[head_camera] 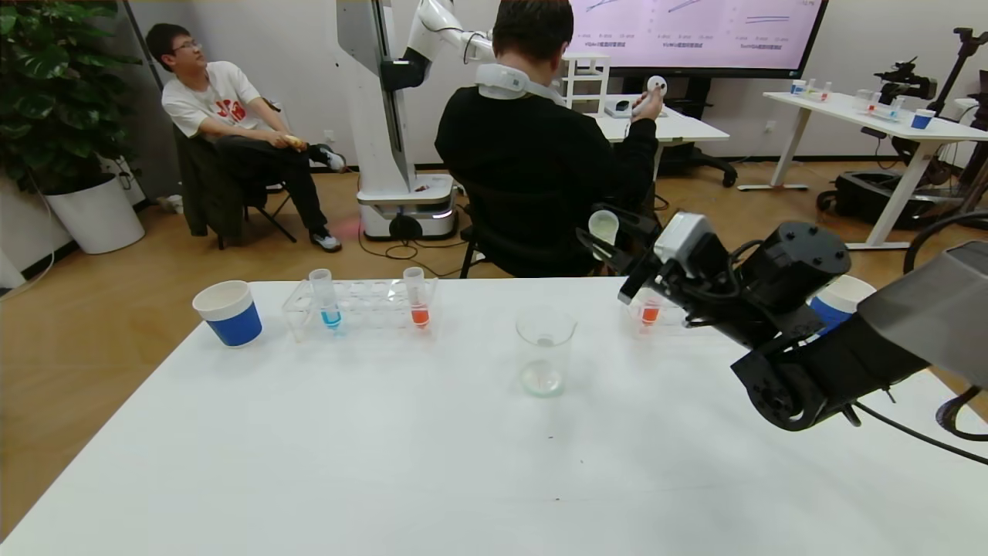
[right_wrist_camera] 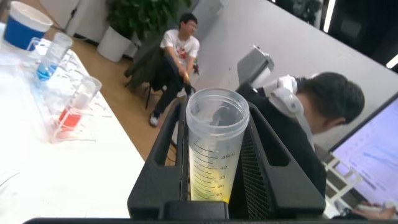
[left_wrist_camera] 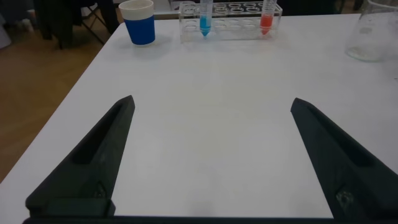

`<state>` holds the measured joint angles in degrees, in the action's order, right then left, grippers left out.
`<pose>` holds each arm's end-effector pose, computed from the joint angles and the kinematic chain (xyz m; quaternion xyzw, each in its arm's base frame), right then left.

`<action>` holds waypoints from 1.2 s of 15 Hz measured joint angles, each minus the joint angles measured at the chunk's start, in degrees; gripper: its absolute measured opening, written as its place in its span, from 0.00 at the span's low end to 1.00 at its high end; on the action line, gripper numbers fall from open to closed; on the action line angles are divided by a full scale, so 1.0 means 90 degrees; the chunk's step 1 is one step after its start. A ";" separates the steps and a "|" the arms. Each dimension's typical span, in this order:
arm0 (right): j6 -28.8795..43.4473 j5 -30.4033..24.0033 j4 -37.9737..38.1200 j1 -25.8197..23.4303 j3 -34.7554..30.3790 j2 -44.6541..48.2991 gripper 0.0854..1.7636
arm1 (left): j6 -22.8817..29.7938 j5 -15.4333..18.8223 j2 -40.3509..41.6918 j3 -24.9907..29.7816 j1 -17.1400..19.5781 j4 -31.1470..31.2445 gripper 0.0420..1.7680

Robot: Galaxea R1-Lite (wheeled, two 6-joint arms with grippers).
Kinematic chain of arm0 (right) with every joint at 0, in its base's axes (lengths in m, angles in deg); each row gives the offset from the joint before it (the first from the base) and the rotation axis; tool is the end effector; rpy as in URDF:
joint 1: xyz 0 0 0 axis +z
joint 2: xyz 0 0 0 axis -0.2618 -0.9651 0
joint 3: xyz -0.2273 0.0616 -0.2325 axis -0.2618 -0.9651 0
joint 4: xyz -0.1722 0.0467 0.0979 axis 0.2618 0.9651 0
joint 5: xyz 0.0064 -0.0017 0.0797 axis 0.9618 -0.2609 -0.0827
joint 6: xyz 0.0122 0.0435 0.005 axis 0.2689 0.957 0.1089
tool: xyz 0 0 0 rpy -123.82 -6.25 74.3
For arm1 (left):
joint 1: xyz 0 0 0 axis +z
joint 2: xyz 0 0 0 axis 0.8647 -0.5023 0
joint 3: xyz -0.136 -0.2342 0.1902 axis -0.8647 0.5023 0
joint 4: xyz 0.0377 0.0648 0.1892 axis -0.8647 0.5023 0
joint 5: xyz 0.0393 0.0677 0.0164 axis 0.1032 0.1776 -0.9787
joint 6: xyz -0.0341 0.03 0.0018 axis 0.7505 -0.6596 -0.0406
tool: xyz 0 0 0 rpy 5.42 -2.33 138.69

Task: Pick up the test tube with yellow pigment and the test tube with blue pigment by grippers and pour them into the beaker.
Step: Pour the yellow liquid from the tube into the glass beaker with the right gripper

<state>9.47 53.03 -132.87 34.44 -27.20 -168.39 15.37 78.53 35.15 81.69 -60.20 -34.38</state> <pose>0.4072 0.1668 0.1785 -0.2424 -0.2923 0.3520 0.8555 -0.0166 0.0001 0.0746 0.0146 0.0026 -0.0025 0.9999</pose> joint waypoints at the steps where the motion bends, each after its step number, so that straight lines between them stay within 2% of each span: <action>1: -0.0325 -0.0135 -0.0061 0.0056 -0.0041 -0.0119 0.25 | 0.0003 0.0000 0.0000 0.0000 0.0000 0.0000 0.99; 7: -0.1245 -0.0469 -0.0087 0.0233 -0.0061 -0.0475 0.25 | 0.0003 0.0000 0.0000 0.0000 0.0000 0.0003 0.99; 10: -0.2169 -0.0543 -0.0089 0.0270 0.0199 -0.0656 0.25 | 0.0003 0.0000 0.0000 0.0000 0.0000 0.0003 0.99; 18: -0.2773 -0.0570 -0.0087 0.0316 0.0612 -0.1122 0.25 | 0.0003 0.0000 0.0000 0.0000 0.0000 0.0003 0.99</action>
<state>-15.49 47.90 -133.65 37.28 -21.69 -178.48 15.40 78.53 35.15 81.69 -60.20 -34.36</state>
